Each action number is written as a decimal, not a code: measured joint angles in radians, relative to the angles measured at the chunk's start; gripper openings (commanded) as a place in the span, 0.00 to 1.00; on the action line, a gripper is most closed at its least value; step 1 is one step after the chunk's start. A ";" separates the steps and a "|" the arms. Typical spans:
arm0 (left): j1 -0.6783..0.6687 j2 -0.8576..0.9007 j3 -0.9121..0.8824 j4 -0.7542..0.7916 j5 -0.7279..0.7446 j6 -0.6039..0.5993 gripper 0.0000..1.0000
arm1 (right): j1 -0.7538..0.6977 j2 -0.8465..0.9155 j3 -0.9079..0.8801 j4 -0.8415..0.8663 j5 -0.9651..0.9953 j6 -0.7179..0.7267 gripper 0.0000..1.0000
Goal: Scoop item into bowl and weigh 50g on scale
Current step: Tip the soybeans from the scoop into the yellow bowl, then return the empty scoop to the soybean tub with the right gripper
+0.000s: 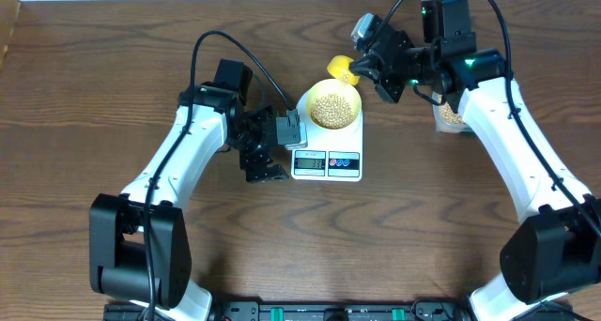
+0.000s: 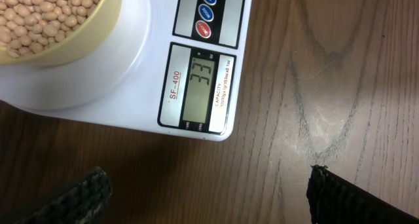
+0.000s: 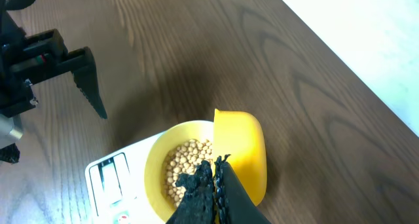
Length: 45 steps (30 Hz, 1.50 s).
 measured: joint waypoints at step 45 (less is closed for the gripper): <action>0.000 0.000 0.000 0.000 0.000 0.000 0.98 | -0.315 0.000 0.000 -0.012 -0.067 0.651 0.01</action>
